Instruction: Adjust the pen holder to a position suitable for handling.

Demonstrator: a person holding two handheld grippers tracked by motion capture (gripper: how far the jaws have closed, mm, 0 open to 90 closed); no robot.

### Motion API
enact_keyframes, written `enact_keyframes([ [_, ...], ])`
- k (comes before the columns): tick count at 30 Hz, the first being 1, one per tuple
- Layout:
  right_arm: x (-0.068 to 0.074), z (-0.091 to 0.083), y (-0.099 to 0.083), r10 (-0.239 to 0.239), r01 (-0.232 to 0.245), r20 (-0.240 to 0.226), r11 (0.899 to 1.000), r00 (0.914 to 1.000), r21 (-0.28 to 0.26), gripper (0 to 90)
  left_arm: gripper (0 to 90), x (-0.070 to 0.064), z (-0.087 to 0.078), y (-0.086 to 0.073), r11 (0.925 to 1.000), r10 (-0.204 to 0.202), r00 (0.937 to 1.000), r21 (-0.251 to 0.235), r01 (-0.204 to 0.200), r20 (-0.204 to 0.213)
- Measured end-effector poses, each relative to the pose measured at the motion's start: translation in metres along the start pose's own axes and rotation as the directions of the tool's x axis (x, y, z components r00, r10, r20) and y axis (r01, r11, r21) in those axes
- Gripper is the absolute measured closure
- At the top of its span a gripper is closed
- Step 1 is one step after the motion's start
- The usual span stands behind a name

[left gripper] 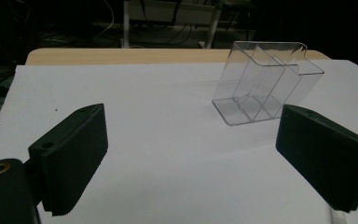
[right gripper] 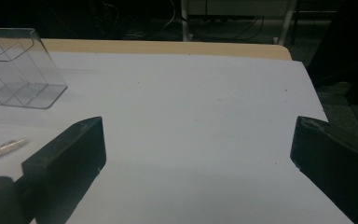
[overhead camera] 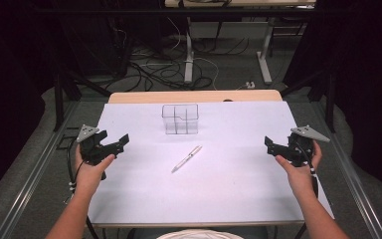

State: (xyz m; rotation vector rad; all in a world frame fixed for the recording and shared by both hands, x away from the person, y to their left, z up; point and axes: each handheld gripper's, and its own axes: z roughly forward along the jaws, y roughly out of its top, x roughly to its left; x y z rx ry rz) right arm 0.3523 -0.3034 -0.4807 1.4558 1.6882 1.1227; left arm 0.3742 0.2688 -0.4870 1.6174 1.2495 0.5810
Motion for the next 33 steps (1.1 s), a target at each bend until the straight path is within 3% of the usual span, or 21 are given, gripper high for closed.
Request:
enact_keyframes([
  [3,0.003,0.001,-0.001,-0.002,0.002,0.003,1.0,1.0,0.002,4.1,15.7,-0.005,0.002,0.004,1.0,0.005,1.0,-0.002,-0.005,-0.001],
  [16,0.011,0.003,-0.004,-0.043,0.044,-0.024,0.999,0.9988,0.014,7.9,19.4,-0.023,0.018,0.028,0.9997,-0.017,0.9998,-0.016,0.017,0.009],
  [22,0.01,0.003,-0.004,-0.03,0.03,-0.02,1.0,0.9994,0.006,10.5,25.8,-0.028,0.03,0.045,0.9998,-0.013,0.9999,-0.012,0.013,0.01],
  [33,0.007,0.005,-0.007,-0.021,0.021,-0.009,1.0,0.9997,0.016,12.8,40.9,-0.038,0.051,0.075,0.9999,0.004,0.9995,0.012,-0.004,-0.031],
])
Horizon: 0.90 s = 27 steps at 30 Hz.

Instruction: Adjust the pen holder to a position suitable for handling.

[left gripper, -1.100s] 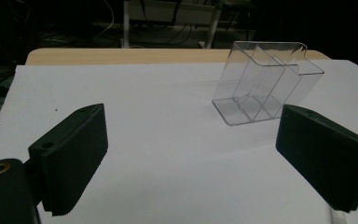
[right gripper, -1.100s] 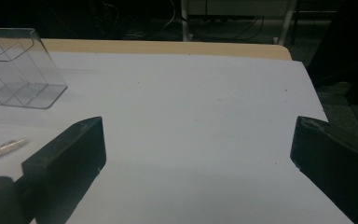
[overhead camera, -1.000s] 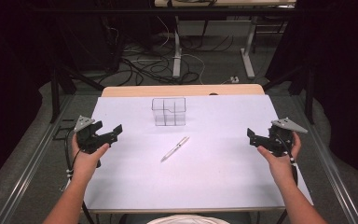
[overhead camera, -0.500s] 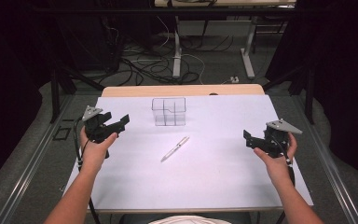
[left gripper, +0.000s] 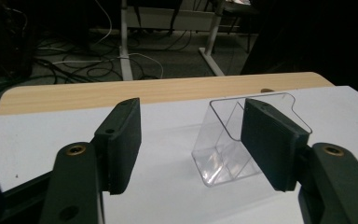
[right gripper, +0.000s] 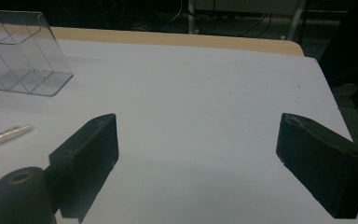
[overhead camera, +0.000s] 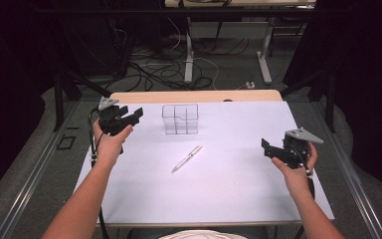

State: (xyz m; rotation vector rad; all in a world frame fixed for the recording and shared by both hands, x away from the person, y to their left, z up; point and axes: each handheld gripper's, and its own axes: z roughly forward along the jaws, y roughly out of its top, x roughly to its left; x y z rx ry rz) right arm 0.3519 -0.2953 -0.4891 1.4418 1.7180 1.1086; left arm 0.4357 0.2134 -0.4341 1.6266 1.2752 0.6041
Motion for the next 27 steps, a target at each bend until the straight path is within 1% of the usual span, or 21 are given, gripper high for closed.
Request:
enact_keyframes([
  [1,0.0,0.0,0.0,-0.001,0.001,-0.004,1.0,1.0,0.01,12.8,43.2,-0.001,0.002,0.003,1.0,-0.002,1.0,0.004,0.002,-0.001],
  [3,0.0,0.0,0.0,-0.002,0.002,-0.004,1.0,1.0,0.012,12.8,44.7,-0.002,0.006,0.008,0.9998,-0.003,1.0,0.018,0.003,0.005],
  [5,0.001,0.001,-0.001,0.003,-0.003,-0.004,1.0,1.0,0.01,12.8,49.2,-0.005,0.01,0.013,0.9998,-0.003,1.0,0.022,0.002,0.009],
  [8,0.0,0.001,-0.001,0.006,-0.006,-0.008,1.0,1.0,0.008,12.8,50.3,-0.009,0.016,0.019,0.9993,0.004,1.0,0.038,-0.003,-0.003],
  [9,0.001,0.002,-0.002,0.017,-0.017,-0.001,1.0,0.9998,0.015,12.8,55.0,-0.01,0.018,0.021,0.9991,0.004,1.0,0.042,-0.004,-0.003],
  [10,-0.001,0.002,-0.002,0.007,-0.007,-0.006,1.0,1.0,0.016,12.8,56.2,-0.011,0.021,0.022,0.9985,0.0,1.0,0.054,0.0,0.003],
  [11,-0.001,0.002,-0.002,0.007,-0.007,-0.006,1.0,1.0,0.016,12.8,56.2,-0.012,0.024,0.023,0.9985,0.001,1.0,0.055,-0.001,0.003],
  [12,0.0,0.003,-0.003,0.014,-0.014,0.001,1.0,0.9999,0.019,12.8,57.4,-0.014,0.027,0.025,0.9978,0.005,1.0,0.066,-0.006,0.004],
  [14,-0.001,0.004,-0.004,0.018,-0.018,-0.004,0.999,0.9998,0.028,12.8,62.4,-0.016,0.032,0.027,0.9969,0.005,1.0,0.079,-0.004,-0.006],
  [15,-0.001,0.004,-0.004,0.018,-0.018,-0.004,0.999,0.9998,0.028,12.8,62.4,-0.017,0.034,0.028,0.9964,0.001,1.0,0.085,-0.001,-0.006],
  [18,-0.001,0.004,-0.004,0.015,-0.015,-0.002,0.999,0.9999,0.035,12.8,67.7,-0.019,0.042,0.031,0.994,-0.009,0.9998,0.109,0.011,-0.017],
  [19,-0.001,0.004,-0.005,0.023,-0.023,-0.003,0.999,0.9997,0.033,12.8,70.1,-0.02,0.045,0.032,0.9927,-0.013,0.9997,0.12,0.015,-0.018],
  [20,-0.001,0.004,-0.005,0.021,-0.021,-0.005,0.999,0.9998,0.032,12.8,71.7,-0.02,0.048,0.033,0.9914,-0.013,0.9996,0.13,0.016,-0.024],
  [22,-0.001,0.004,-0.005,0.023,-0.023,-0.004,0.999,0.9997,0.033,12.9,76.0,-0.021,0.053,0.035,0.9887,-0.025,0.9992,0.147,0.03,-0.03],
  [25,-0.002,0.005,-0.005,0.026,-0.025,-0.004,0.999,0.9997,0.036,12.9,81.0,-0.021,0.061,0.039,0.9812,-0.022,0.9989,0.191,0.03,-0.04],
  [26,-0.003,0.004,-0.005,0.014,-0.014,-0.001,0.999,0.9999,0.051,12.9,82.9,-0.021,0.063,0.041,0.9781,-0.023,0.9991,0.206,0.03,-0.036],
  [27,-0.002,0.005,-0.006,0.028,-0.028,0.003,0.999,0.9996,0.033,12.9,84.3,-0.021,0.065,0.042,0.9777,-0.031,0.9987,0.206,0.039,-0.041],
])
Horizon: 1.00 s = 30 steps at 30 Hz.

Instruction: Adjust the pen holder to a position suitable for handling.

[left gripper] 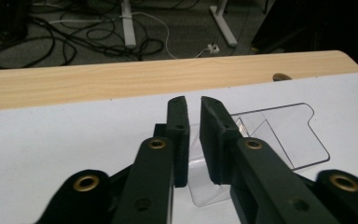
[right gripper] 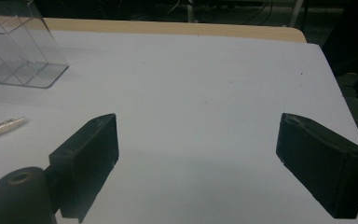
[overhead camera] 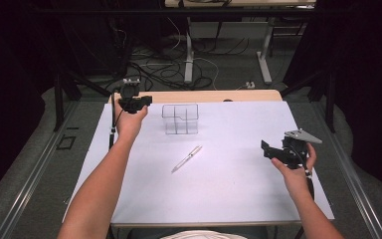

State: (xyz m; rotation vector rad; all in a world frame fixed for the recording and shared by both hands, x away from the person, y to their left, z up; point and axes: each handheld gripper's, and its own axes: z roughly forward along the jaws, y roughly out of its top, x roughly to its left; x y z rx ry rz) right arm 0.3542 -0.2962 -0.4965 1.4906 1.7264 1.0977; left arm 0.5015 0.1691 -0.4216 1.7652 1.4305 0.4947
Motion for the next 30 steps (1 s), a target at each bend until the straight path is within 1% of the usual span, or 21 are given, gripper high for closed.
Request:
enact_keyframes([
  [1,-0.001,0.001,0.0,-0.008,0.008,-0.002,1.0,1.0,-0.005,12.9,85.9,0.0,0.002,0.001,0.9999,-0.003,1.0,0.013,0.002,0.006],
  [3,-0.002,0.001,-0.001,-0.01,0.01,-0.004,1.0,0.9999,0.006,12.9,88.3,0.001,0.007,0.002,0.9996,-0.009,1.0,0.028,0.009,0.002],
  [5,-0.002,0.001,-0.001,-0.004,0.005,-0.012,1.0,0.9999,0.008,12.9,89.1,0.001,0.012,0.002,0.999,-0.011,0.9999,0.044,0.011,-0.005],
  [7,-0.002,0.001,-0.001,0.008,-0.008,-0.011,1.0,0.9999,0.01,12.9,89.9,0.002,0.018,0.001,0.9972,-0.03,0.9995,0.068,0.03,0.007],
  [8,-0.002,0.001,-0.001,0.01,-0.01,-0.01,1.0,0.9999,0.011,12.9,90.0,0.002,0.02,0.0,0.9959,-0.032,0.9994,0.085,0.03,0.014],
  [9,-0.002,0.001,-0.001,0.01,-0.01,-0.01,1.0,0.9999,0.011,12.9,90.0,0.002,0.023,-0.001,0.9954,-0.03,0.9995,0.091,0.029,0.008],
  [10,-0.002,0.001,-0.001,0.008,-0.008,-0.01,1.0,0.9999,0.013,12.9,90.0,0.002,0.025,-0.001,0.9936,-0.026,0.9996,0.11,0.025,0.01],
  [11,-0.002,0.001,-0.001,0.01,-0.01,-0.012,1.0,0.9999,0.011,12.9,90.0,0.001,0.028,-0.003,0.9938,-0.031,0.9995,0.107,0.029,0.011],
  [14,-0.003,0.002,-0.002,0.006,-0.006,-0.018,1.0,0.9998,0.011,13.3,90.0,0.0,0.035,-0.006,0.9914,-0.037,0.9992,0.126,0.035,0.015],
  [16,-0.003,0.002,-0.002,0.008,-0.008,-0.02,1.0,0.9998,0.014,13.5,90.0,-0.001,0.038,-0.007,0.9897,-0.034,0.9991,0.14,0.031,0.025],
  [17,-0.004,0.001,-0.002,0.002,-0.002,-0.017,0.999,0.9999,0.034,13.6,90.0,-0.002,0.041,-0.009,0.99,-0.04,0.9989,0.136,0.036,0.026],
  [18,-0.003,0.004,-0.003,0.006,-0.006,-0.019,1.0,0.9998,0.017,13.8,90.0,-0.003,0.042,-0.01,0.9886,-0.042,0.9988,0.146,0.038,0.027],
  [20,-0.002,0.004,-0.003,0.006,-0.005,-0.021,1.0,0.9998,0.019,13.9,90.0,-0.005,0.046,-0.012,0.9871,-0.039,0.999,0.156,0.035,0.022],
  [21,-0.002,0.004,-0.003,0.002,-0.002,-0.021,1.0,0.9998,0.024,14.0,90.0,-0.005,0.047,-0.013,0.9863,-0.038,0.9989,0.161,0.033,0.028],
  [22,-0.002,0.004,-0.003,0.002,-0.002,-0.021,1.0,0.9998,0.024,14.0,90.0,-0.005,0.049,-0.014,0.9865,-0.045,0.9987,0.159,0.04,0.024],
  [23,0.0,0.004,-0.003,0.014,-0.014,-0.022,1.0,0.9997,0.024,14.2,90.0,-0.005,0.05,-0.015,0.9859,-0.045,0.9988,0.163,0.041,0.02],
  [25,-0.001,0.003,-0.003,0.007,-0.006,-0.02,1.0,0.9998,0.027,14.4,90.0,-0.005,0.052,-0.017,0.9851,-0.051,0.9986,0.165,0.048,0.013],
  [26,-0.001,0.004,-0.003,0.014,-0.013,-0.025,1.0,0.9996,0.026,14.4,90.0,-0.005,0.053,-0.018,0.9839,-0.057,0.9983,0.17,0.054,0.012],
  [27,-0.002,0.004,-0.004,0.007,-0.007,-0.024,1.0,0.9997,0.024,14.4,90.0,-0.005,0.054,-0.019,0.9833,-0.064,0.9979,0.172,0.061,0.014],
  [30,-0.002,0.005,-0.004,0.011,-0.011,-0.028,1.0,0.9995,0.024,14.4,90.0,-0.006,0.057,-0.02,0.982,-0.069,0.9973,0.178,0.064,0.024],
])
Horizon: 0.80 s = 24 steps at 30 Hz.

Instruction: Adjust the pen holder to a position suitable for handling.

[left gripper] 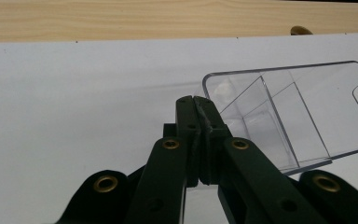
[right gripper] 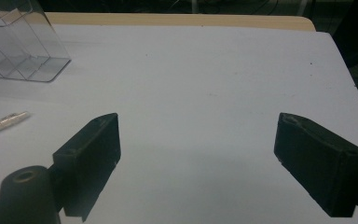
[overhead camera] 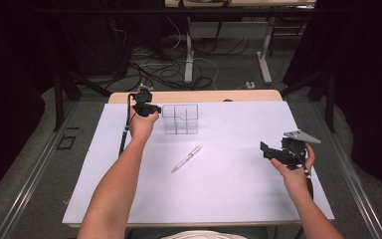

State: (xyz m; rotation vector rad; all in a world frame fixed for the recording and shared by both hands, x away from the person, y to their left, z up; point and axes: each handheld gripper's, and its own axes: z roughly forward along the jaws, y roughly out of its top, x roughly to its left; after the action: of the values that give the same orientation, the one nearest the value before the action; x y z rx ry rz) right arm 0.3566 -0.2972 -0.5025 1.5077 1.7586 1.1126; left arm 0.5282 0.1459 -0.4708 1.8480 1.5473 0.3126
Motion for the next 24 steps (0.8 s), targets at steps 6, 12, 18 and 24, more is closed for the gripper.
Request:
enact_keyframes([
  [6,-0.0004,0.0015,-0.0009,-0.005,0.005,-0.002,1.0,1.0,0.004,14.4,90.0,-0.0034,0.0042,-0.001,0.9999,0.008,0.9997,0.006,-0.008,-0.022],
  [12,-0.0001,0.0025,-0.0014,0.0,0.0,-0.005,1.0,1.0,0.01,14.4,90.0,-0.0031,0.0055,-0.0031,0.9999,0.01,0.9997,0.006,-0.01,-0.023],
  [18,0.0014,0.0029,-0.0017,-0.002,0.002,-0.009,1.0,1.0,0.016,14.5,90.0,-0.002,0.0056,-0.0047,0.9999,0.012,0.9998,-0.007,-0.012,-0.015],
  [24,0.0015,0.0041,-0.002,-0.006,0.006,-0.01,1.0,0.9999,0.015,14.5,90.0,-0.0033,0.0057,-0.005,0.9997,0.022,0.9995,-0.008,-0.023,-0.02],
])
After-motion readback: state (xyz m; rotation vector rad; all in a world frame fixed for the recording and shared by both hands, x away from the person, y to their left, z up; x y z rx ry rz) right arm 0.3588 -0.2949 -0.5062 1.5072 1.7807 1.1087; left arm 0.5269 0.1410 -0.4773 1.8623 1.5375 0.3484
